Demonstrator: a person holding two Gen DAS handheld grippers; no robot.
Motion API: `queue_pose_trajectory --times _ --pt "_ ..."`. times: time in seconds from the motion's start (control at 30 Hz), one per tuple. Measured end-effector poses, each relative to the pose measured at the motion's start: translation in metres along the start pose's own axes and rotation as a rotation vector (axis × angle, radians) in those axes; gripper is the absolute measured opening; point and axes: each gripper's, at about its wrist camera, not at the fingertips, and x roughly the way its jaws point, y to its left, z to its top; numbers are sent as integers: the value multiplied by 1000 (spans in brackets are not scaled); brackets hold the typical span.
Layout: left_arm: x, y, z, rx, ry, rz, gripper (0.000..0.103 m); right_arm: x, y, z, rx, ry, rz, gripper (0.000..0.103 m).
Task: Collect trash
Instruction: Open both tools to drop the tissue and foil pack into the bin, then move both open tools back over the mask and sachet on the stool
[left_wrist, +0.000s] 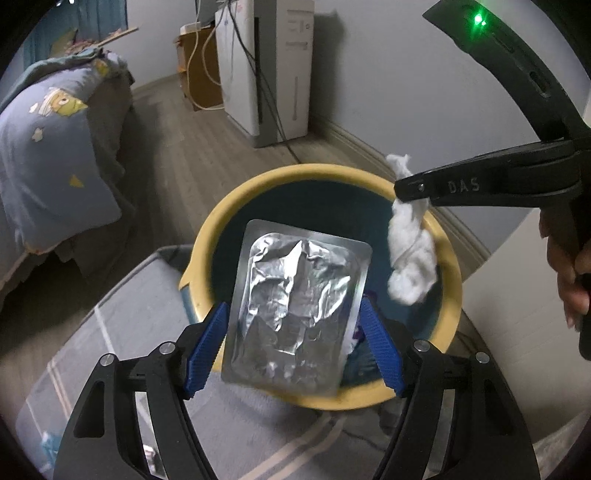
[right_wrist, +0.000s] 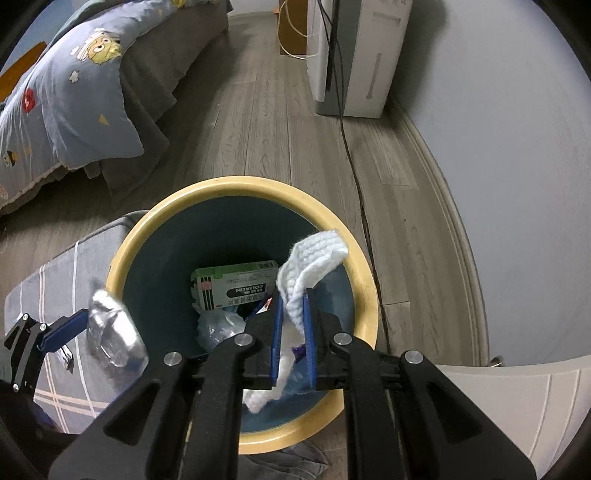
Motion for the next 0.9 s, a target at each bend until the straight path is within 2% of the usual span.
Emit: queue_pose_trajectory --times 0.07,0.13,0.23,0.3,0.33,0.37,0.4,0.43,0.7,0.9 --pt "-3 1 0 -4 -14 3 86 -1 -1 1 7 -7 -1 22" --pt "-6 5 0 -20 -25 0 88 -2 -3 1 15 -12 3 32" --pt "-13 15 -1 -49 -33 12 91 -3 -5 1 33 -14 23 39" --pt "-18 22 -4 -66 -36 26 93 -7 -4 1 39 -24 30 47" --pt "-23 28 -7 -81 -39 32 95 -8 -3 2 40 -29 32 56" --pt "-27 32 -9 -95 -41 38 96 -11 -2 2 42 -36 36 72" --pt "-32 38 -12 -117 -44 48 97 -13 -2 2 45 -44 43 82" --pt "-38 44 -14 -136 -45 57 97 -16 -2 3 50 -55 48 98" --pt "-92 96 -45 -211 -62 168 98 -36 15 5 40 -105 46 97" --pt "-143 147 -78 -278 -39 275 98 -48 43 3 -1 -120 92 97"
